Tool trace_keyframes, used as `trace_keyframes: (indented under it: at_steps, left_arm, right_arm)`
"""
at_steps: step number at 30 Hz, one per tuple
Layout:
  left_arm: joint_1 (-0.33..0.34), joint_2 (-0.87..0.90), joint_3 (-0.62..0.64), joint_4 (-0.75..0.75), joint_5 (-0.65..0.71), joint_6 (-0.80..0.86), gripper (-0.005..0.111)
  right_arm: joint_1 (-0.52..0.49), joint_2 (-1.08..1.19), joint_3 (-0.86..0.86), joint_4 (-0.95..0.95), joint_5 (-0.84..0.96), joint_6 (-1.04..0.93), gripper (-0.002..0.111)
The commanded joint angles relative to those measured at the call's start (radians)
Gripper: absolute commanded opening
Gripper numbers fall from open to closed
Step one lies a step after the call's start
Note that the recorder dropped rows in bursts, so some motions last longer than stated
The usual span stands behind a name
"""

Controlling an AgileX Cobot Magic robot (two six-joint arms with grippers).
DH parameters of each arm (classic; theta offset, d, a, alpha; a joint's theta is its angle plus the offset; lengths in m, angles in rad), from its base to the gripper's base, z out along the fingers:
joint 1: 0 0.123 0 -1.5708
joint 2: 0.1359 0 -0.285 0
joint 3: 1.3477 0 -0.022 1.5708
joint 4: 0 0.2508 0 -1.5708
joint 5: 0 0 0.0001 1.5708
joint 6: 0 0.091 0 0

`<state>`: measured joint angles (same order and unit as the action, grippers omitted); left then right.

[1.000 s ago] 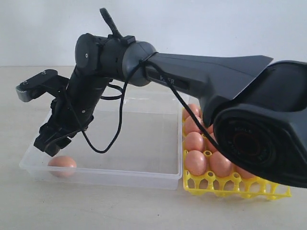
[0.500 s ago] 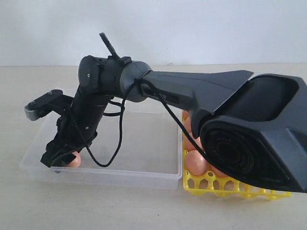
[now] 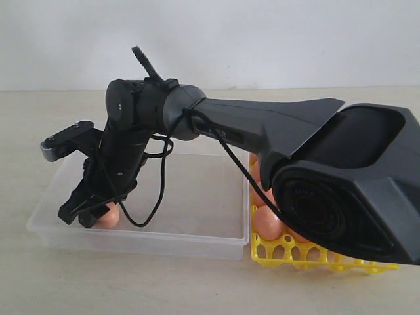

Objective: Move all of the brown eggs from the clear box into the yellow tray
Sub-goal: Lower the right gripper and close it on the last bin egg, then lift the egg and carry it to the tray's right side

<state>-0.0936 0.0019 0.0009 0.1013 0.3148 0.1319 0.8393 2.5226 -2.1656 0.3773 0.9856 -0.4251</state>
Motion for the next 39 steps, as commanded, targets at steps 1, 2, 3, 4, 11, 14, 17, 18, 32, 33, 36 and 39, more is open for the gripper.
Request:
trace_keyframes:
  at_steps: [1,2,3,4,11,14,17,18,32,33,36,39]
  left_arm:
    - [0.001,-0.002,-0.001,-0.008,-0.008,0.0,-0.004]
    - [0.001,-0.002,-0.001,-0.008,-0.008,0.0,-0.004]
    - [0.001,-0.002,-0.001,-0.008,-0.008,0.0,-0.004]
    - [0.001,-0.002,-0.001,-0.008,-0.008,0.0,-0.004]
    - [0.001,-0.002,-0.001,-0.008,-0.008,0.0,-0.004]
    - [0.001,-0.002,-0.001,-0.008,-0.008,0.0,-0.004]
    - [0.001,-0.002,-0.001,-0.008,-0.008,0.0,-0.004]
    - [0.001,-0.002,-0.001,-0.008,-0.008,0.0,-0.004]
    - [0.001,-0.002,-0.001,-0.008,-0.008,0.0,-0.004]
    - [0.001,-0.002,-0.001,-0.008,-0.008,0.0,-0.004]
    - [0.001,-0.002,-0.001,-0.008,-0.008,0.0,-0.004]
    - [0.001,-0.002,-0.001,-0.008,-0.008,0.0,-0.004]
  right_arm:
    - [-0.003,-0.003,0.011,-0.092,0.058,0.083,0.0]
    - [-0.003,-0.014,0.009,-0.105,0.056,0.102,0.0]
    - [-0.003,-0.031,0.009,-0.117,0.053,0.119,0.0]
    - [-0.003,-0.048,0.009,-0.124,0.051,0.121,0.0]
    - [-0.003,-0.21,0.009,-0.263,0.07,0.151,0.0]
    - [-0.003,-0.28,0.009,-0.266,0.097,0.168,0.0]
    - [-0.003,-0.351,0.058,-0.264,-0.001,0.249,0.0]
    - [-0.002,-0.383,0.1,-0.264,-0.073,0.288,0.0]
    - [0.014,-1.123,1.331,-1.09,-0.747,1.071,0.0]
    - [-0.016,-1.156,1.4,-1.173,-0.713,1.209,0.0]
    - [-0.113,-1.226,1.545,-1.506,-0.546,1.661,0.0]
    - [-0.201,-1.282,1.626,-1.778,-0.284,2.157,0.0]
